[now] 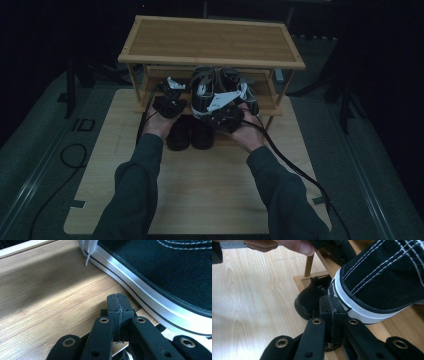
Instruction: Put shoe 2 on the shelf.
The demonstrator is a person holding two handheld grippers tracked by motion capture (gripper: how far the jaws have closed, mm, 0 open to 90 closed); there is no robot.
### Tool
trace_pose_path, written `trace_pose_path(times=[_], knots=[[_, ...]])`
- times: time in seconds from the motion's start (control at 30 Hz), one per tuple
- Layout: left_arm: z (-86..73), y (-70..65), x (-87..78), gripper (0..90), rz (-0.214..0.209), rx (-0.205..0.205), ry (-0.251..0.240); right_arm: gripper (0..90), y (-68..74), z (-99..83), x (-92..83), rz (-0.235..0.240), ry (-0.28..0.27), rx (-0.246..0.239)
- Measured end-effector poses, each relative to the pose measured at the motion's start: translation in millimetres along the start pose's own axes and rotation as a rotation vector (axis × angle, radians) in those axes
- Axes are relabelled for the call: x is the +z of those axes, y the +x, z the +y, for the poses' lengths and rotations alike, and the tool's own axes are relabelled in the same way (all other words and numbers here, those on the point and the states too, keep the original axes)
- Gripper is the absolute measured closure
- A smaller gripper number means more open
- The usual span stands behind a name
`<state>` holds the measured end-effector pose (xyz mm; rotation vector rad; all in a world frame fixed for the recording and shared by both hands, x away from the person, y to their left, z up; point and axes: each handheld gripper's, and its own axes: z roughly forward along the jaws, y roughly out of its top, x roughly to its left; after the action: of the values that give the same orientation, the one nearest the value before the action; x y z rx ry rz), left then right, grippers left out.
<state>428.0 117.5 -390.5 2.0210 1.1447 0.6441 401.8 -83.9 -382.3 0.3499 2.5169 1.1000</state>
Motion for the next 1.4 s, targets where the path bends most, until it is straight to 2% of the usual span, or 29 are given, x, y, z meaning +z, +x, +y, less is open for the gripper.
trace_pose_path(times=[0.13,0.23,0.3,0.63,0.8,0.87,0.93,1.0,1.1,1.4], knots=[[0.0,-0.2,0.0,90.0,0.001,0.0,0.0,90.0,-1.6,-0.4,0.3,-0.006,-0.001,0.004],[0.0,-0.5,0.1,90.0,0.002,0.001,-0.001,90.0,-4.4,-1.4,2.9,-0.055,0.017,0.007],[0.0,-0.4,0.1,90.0,0.001,0.003,-0.001,90.0,-8.7,-3.9,4.6,-0.077,0.013,0.037],[-0.4,0.5,0.0,90.0,-0.005,0.0,-0.004,90.0,-8.8,-1.8,6.8,-0.065,0.009,0.048],[-0.5,1.2,-0.1,90.0,-0.01,-0.002,-0.004,90.0,-8.9,1.7,10.2,-0.041,0.006,0.063],[-0.7,1.4,-0.1,90.0,-0.012,-0.004,-0.005,87.1,-8.4,2.0,11.1,-0.031,0.002,0.06],[-1.2,0.9,0.1,90.0,-0.009,-0.003,-0.013,84.1,-8.1,1.7,9.6,-0.025,0.005,0.053],[-1.6,1.2,0.0,90.0,-0.011,-0.006,-0.015,85.3,-7.6,0.6,7.2,-0.038,0.023,0.047],[-2.1,1.2,0.0,90.0,-0.01,-0.01,-0.019,85.3,-9.8,-4.2,3.8,-0.031,0.043,0.046],[-2.7,3.2,-0.2,90.0,-0.025,-0.026,-0.022,85.8,-10.0,-19.7,-10.7,-0.012,0.06,0.034]])
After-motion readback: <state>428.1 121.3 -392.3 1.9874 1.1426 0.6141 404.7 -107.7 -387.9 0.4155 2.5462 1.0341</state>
